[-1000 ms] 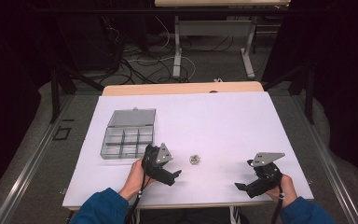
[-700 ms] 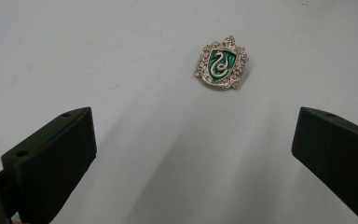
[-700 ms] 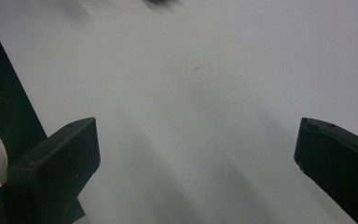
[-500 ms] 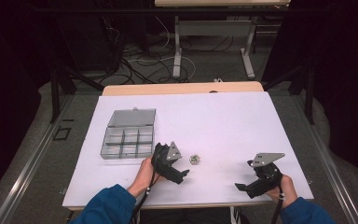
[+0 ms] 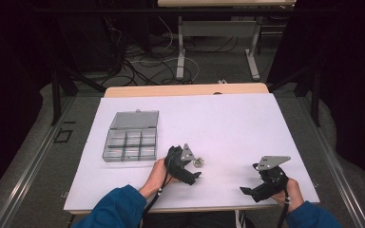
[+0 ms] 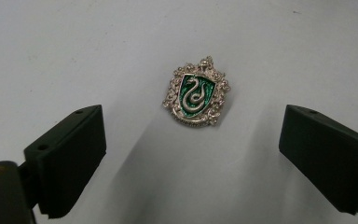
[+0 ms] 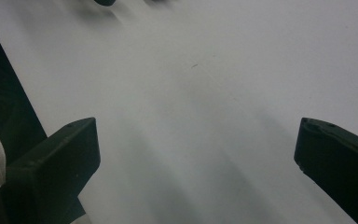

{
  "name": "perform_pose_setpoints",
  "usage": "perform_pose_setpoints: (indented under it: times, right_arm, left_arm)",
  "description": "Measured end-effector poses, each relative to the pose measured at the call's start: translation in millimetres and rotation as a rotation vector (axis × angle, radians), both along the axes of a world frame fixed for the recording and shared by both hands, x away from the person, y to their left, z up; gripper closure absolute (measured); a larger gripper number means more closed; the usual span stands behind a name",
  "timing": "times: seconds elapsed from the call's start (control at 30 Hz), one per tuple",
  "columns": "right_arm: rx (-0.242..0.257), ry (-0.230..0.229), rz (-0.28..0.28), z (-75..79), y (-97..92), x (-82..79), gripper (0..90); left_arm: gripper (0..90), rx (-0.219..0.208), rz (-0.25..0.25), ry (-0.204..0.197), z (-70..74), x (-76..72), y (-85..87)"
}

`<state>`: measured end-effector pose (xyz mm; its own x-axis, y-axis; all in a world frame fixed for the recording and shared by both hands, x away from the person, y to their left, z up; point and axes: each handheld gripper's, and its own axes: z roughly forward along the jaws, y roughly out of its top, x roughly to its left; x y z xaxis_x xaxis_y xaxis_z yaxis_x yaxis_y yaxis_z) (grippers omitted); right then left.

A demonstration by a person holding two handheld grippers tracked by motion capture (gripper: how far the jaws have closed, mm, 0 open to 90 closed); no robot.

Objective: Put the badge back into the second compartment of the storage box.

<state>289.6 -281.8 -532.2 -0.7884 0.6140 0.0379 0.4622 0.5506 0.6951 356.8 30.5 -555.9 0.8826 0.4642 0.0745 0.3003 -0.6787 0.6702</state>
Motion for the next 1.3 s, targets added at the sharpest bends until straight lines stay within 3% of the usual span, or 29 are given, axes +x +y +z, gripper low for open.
perform_pose_setpoints:
  times: [0.5,0.57,0.73,1.0,1.17,1.3]
  right_arm:
    - [0.03,-0.001,0.01,-2.5,-1.5,1.0,0.0]
    - [0.034,0.003,0.003,-3.0,-1.5,0.6,0.0]
    - [0.03,0.001,0.003,-3.1,-1.8,0.5,0.0]
    - [0.019,0.008,0.004,-2.9,-2.4,-0.2,0.0]
    - [0.015,0.006,0.001,-3.1,-2.4,-0.5,0.0]
    - [0.013,0.006,0.0,-3.2,-2.6,-0.9,0.0]
  left_arm:
    - [31.2,-0.053,0.009,0.044,-3.6,11.1,-13.3]
    - [34.2,-0.058,0.013,0.035,-4.0,12.2,-14.6]
    - [42.5,-0.072,-0.005,0.06,-4.5,14.9,-14.5]
    - [55.7,-0.099,0.014,0.07,-5.6,17.1,-10.0]
    - [57.9,-0.114,0.018,0.043,-7.4,15.0,-11.0]
    - [58.3,-0.107,0.011,0.052,-6.5,14.9,-10.2]
